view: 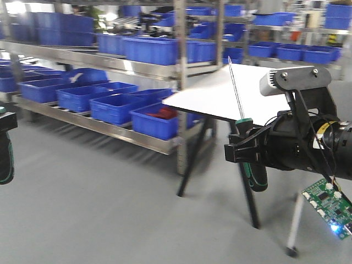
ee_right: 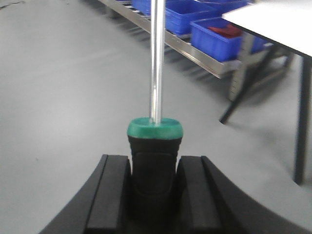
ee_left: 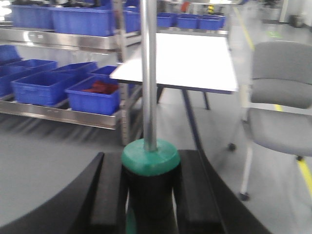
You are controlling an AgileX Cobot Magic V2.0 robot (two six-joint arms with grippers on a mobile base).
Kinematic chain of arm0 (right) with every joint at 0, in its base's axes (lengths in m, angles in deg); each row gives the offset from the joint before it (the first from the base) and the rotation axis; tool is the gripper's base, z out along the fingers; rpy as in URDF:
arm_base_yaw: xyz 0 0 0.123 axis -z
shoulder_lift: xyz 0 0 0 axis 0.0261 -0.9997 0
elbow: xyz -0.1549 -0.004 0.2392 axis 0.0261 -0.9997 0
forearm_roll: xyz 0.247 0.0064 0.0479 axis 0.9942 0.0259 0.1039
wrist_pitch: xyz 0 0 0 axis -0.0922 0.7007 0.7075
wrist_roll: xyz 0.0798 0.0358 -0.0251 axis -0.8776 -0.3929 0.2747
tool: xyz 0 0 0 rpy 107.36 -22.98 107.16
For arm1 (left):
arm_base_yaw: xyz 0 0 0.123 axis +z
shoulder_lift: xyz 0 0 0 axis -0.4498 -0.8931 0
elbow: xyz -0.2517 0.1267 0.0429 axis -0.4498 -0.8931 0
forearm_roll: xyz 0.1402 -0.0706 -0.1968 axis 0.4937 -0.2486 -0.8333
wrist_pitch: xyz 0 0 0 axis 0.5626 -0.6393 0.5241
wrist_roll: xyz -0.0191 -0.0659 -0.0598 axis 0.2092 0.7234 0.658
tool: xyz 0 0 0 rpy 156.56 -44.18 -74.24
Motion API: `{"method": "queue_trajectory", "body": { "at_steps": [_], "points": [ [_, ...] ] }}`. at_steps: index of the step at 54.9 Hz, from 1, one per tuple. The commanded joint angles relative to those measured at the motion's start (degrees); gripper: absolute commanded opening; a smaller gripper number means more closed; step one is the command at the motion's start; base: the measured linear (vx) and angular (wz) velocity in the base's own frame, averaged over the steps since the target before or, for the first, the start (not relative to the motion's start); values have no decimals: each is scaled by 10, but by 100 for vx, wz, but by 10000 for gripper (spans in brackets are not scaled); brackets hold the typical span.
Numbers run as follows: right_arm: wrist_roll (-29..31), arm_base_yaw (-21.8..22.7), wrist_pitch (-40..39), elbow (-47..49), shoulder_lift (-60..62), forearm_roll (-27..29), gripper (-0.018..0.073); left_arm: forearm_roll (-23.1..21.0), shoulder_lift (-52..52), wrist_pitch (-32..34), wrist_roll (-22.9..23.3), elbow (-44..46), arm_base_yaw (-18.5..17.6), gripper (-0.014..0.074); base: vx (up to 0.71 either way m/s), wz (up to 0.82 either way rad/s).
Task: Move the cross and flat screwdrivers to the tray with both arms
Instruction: 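Hold both screwdrivers upright while the base drives to the tray station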
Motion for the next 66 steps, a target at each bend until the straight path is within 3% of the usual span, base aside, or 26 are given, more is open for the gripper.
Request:
{"method": "queue_trajectory", "body": {
  "at_steps": [1, 66],
  "points": [
    [1, 1, -55, 20, 18, -3, -8, -25, 7, 21, 1, 15, -2, 0, 58, 65],
    [1, 1, -54, 20, 18, -3, -8, -25, 7, 11, 1, 15, -2, 0, 62, 56]
  ]
}}
